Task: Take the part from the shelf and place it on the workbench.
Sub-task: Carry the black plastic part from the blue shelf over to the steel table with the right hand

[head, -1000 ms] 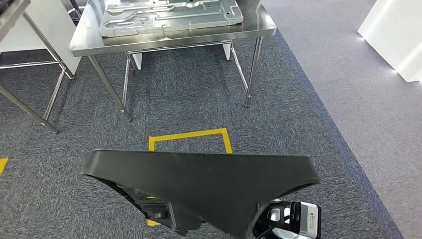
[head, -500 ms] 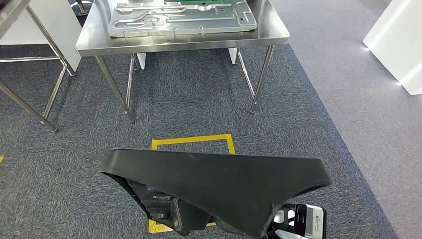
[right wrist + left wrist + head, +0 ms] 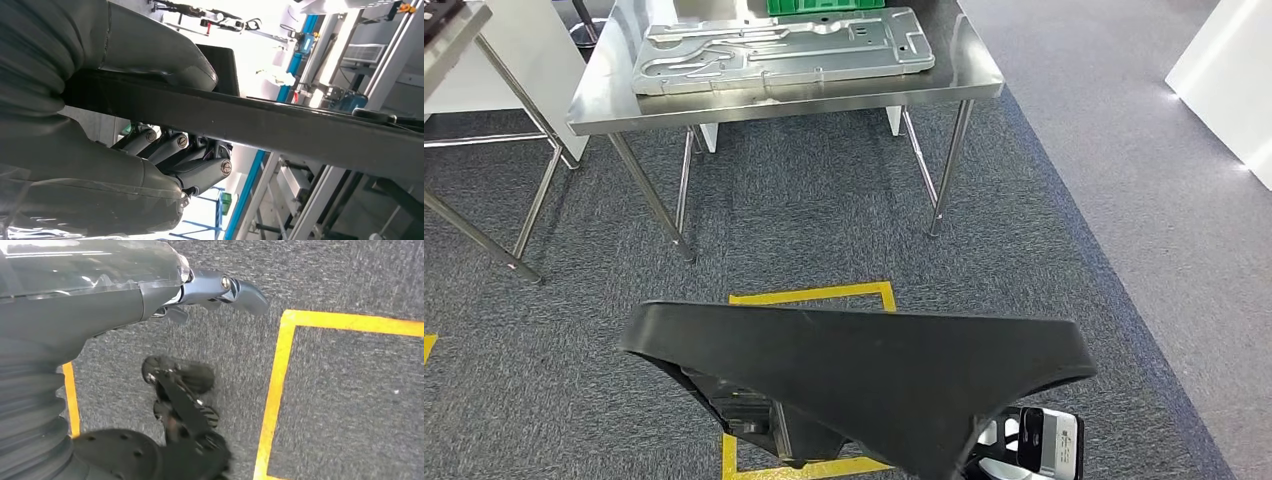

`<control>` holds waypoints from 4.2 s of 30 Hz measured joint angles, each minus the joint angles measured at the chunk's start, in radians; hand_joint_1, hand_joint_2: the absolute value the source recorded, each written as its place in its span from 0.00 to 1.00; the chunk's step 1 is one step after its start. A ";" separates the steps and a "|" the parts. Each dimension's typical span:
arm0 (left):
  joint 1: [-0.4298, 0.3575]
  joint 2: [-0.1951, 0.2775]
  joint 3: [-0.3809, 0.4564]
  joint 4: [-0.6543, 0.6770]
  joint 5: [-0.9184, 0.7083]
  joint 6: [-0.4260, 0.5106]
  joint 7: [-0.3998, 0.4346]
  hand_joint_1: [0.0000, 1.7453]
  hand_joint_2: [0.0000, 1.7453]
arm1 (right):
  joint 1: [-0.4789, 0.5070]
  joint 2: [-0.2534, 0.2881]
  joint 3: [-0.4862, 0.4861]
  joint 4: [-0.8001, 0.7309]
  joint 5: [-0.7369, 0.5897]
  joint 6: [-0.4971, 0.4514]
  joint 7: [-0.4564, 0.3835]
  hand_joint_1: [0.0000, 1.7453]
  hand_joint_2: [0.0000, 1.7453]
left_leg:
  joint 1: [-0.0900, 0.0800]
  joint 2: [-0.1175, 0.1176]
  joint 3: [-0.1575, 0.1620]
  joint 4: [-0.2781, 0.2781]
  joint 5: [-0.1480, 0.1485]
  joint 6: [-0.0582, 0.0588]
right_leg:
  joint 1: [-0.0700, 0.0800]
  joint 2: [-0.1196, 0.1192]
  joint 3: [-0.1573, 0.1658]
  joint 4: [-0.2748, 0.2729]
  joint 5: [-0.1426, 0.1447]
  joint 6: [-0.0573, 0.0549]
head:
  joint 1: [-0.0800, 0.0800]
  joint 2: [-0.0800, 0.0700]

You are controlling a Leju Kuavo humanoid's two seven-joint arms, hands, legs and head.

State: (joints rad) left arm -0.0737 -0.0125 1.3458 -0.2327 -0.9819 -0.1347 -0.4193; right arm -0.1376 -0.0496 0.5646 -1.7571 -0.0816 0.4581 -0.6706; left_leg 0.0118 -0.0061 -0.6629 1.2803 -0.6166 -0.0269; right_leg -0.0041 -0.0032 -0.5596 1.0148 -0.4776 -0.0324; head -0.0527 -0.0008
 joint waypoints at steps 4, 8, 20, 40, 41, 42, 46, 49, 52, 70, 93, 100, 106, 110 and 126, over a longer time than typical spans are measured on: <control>0.004 0.001 0.000 0.000 0.000 0.000 -0.002 0.00 1.00 | 0.000 0.000 0.000 0.001 -0.001 -0.002 0.000 0.89 1.00 | 0.001 0.003 0.032 -0.174 0.135 0.003 | -0.002 0.001 0.037 0.000 -0.029 0.011 | 0.000 0.000; 0.005 0.001 0.000 0.000 -0.002 0.000 -0.006 0.00 1.00 | 0.001 0.000 0.001 0.000 -0.002 -0.004 0.000 0.89 1.00 | -0.009 0.007 0.060 -0.250 0.158 0.037 | 0.000 0.000 0.055 0.005 -0.044 0.036 | 0.001 0.000; 0.002 0.000 -0.001 0.000 -0.003 -0.003 -0.011 0.00 1.00 | 0.006 -0.001 0.001 -0.001 0.000 -0.004 0.000 0.89 1.00 | -0.005 -0.004 0.150 -0.263 0.105 0.052 | 0.002 0.001 -0.067 0.066 0.009 0.046 | 0.005 0.000; 0.011 0.000 -0.001 0.000 -0.002 0.004 -0.005 0.00 1.00 | 0.012 0.007 0.008 0.003 0.018 -0.009 -0.001 0.89 1.00 | -0.012 0.000 0.058 -0.248 0.175 0.050 | 0.004 0.006 0.091 0.047 -0.070 0.037 | 0.006 0.000; 0.010 0.000 -0.001 0.000 -0.002 0.004 -0.005 0.00 1.00 | 0.012 0.007 0.008 0.003 0.018 -0.009 -0.002 0.89 1.00 | -0.009 0.000 0.070 -0.253 0.171 0.056 | 0.003 0.006 0.072 0.084 -0.068 0.043 | 0.007 0.000; 0.009 0.000 -0.001 0.000 -0.002 0.004 -0.005 0.00 1.00 | 0.011 0.007 0.008 0.003 0.018 -0.009 -0.002 0.89 1.00 | -0.007 -0.001 0.082 -0.257 0.167 0.060 | 0.001 0.006 0.043 0.132 -0.077 0.047 | 0.008 0.000; 0.010 -0.001 -0.001 0.000 -0.001 0.005 -0.006 0.00 1.00 | 0.015 0.007 0.008 0.006 0.018 -0.010 -0.002 0.89 1.00 | -0.006 -0.003 0.111 -0.260 0.136 0.064 | -0.010 0.005 -0.103 0.285 -0.166 0.060 | 0.010 0.000; 0.012 -0.002 -0.001 0.000 0.000 0.006 -0.006 0.00 1.00 | 0.016 0.007 0.008 0.010 0.018 -0.010 -0.002 0.89 1.00 | -0.001 -0.006 0.149 -0.260 0.104 0.052 | -0.017 0.004 -0.106 0.166 -0.075 0.066 | 0.010 0.000; 0.011 -0.004 0.000 0.000 0.002 0.006 -0.011 0.00 1.00 | 0.019 0.007 0.009 0.015 0.016 -0.012 -0.002 0.89 1.00 | -0.002 -0.007 0.177 -0.260 0.075 0.032 | -0.015 0.003 -0.085 0.047 0.035 0.057 | 0.011 0.000; 0.021 -0.006 0.000 0.000 0.008 0.006 -0.025 0.00 1.00 | 0.024 0.005 0.027 0.047 0.097 -0.120 0.005 0.89 1.00 | -0.009 0.007 0.041 -0.240 0.176 0.038 | -0.003 -0.007 0.071 0.024 -0.070 0.045 | 0.011 0.000; 0.014 -0.020 0.006 0.000 0.018 0.018 -0.030 0.00 1.00 | 0.012 0.001 0.027 0.040 0.084 -0.118 -0.021 0.89 1.00 | 0.000 -0.001 -0.011 0.006 -0.013 -0.006 | -0.004 0.004 0.009 0.007 -0.012 0.002 | 0.010 0.000; 0.016 -0.016 0.007 0.000 0.015 0.015 -0.031 0.00 1.00 | 0.012 0.001 0.026 0.039 0.084 -0.119 -0.021 0.89 1.00 | -0.011 0.004 0.021 -0.241 0.199 0.025 | 0.000 0.006 0.084 0.006 -0.077 0.029 | 0.011 0.000; 0.014 -0.015 0.007 0.000 0.009 0.014 -0.034 0.00 1.00 | 0.013 0.001 0.022 0.033 0.086 -0.126 -0.023 0.89 1.00 | -0.005 -0.001 0.081 -0.269 0.177 0.053 | -0.004 0.005 -0.053 0.238 -0.130 0.054 | 0.014 0.000; 0.015 -0.016 0.007 0.000 0.008 0.013 -0.037 0.00 1.00 | 0.018 0.001 0.017 0.033 0.092 -0.132 -0.023 0.89 1.00 | -0.005 -0.005 0.131 -0.269 0.137 0.050 | -0.005 0.005 -0.116 0.208 -0.103 0.052 | 0.014 0.000; 0.013 -0.017 0.006 0.000 0.000 0.000 -0.050 0.00 1.00 | -0.009 0.000 -0.018 0.031 0.237 -0.273 -0.021 0.89 1.00 | -0.001 0.000 0.013 -0.115 0.114 -0.004 | 0.000 0.009 0.021 0.010 -0.018 -0.001 | 0.011 0.000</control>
State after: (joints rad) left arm -0.0610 -0.0291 1.3523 -0.2327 -0.9819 -0.1350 -0.4689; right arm -0.1467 -0.0496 0.5469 -1.7258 0.1551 0.1848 -0.6913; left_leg 0.0103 -0.0062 -0.6504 1.1651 -0.5031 -0.0308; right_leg -0.0040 0.0058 -0.5388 1.0252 -0.4958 -0.0337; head -0.0422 -0.0008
